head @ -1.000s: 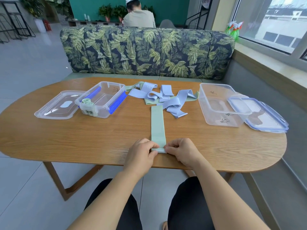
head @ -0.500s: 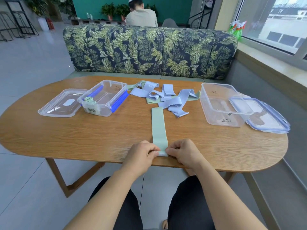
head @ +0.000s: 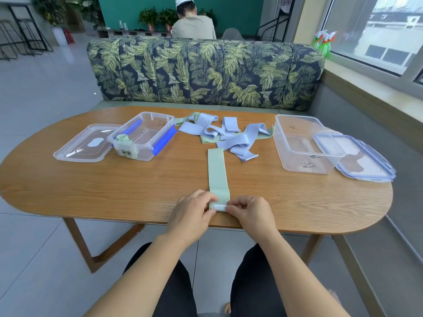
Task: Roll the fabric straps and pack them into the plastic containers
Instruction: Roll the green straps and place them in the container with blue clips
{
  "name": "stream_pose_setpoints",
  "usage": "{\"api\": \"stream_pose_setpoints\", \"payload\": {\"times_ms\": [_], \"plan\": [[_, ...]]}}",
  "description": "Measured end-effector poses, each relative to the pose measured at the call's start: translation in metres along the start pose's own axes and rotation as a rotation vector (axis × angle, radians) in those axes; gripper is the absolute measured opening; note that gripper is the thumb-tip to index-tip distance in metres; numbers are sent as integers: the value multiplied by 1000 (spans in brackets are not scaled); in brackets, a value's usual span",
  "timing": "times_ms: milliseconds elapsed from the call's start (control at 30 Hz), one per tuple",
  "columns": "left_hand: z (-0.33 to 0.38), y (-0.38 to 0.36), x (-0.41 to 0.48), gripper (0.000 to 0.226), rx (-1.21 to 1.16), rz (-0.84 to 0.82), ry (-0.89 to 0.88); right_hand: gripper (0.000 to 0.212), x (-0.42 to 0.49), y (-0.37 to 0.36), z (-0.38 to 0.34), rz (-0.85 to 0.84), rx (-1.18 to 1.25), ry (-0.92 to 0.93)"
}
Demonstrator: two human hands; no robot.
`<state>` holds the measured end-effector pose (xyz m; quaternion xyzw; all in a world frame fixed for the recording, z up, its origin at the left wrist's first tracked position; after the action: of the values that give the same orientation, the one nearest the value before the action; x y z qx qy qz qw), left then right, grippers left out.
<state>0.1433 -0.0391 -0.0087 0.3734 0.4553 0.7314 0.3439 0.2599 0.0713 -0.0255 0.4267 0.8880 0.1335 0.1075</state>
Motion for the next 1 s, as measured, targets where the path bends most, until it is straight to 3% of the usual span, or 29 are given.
{"api": "stream_pose_setpoints", "payload": {"times_ms": [300,567,767,1000], "plan": [[-1,2,14,16,-16,-76,24,2,-2,5,1,89,49,-10],[-5,2,26,20,-8,-185,32,15,7,1,-1,100,-92,-114],[-17,-3,19,24,-263,-71,312,21,15,2,-1,92,-100,-199],[-20,-3,16,9,-231,-60,480,26,15,2,-1,124,-108,-210]]}}
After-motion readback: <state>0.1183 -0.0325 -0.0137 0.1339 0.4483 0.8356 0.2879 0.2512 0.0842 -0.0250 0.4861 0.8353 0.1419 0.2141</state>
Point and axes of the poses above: each hand's wrist, its own x-axis towards the middle knuckle, its own y-axis out of the back of the hand, z = x × y, the point moved 7 cm from there along x, towards the middle knuckle, and after that the axes turned 14 degrees about x, right-handed, at the moved point
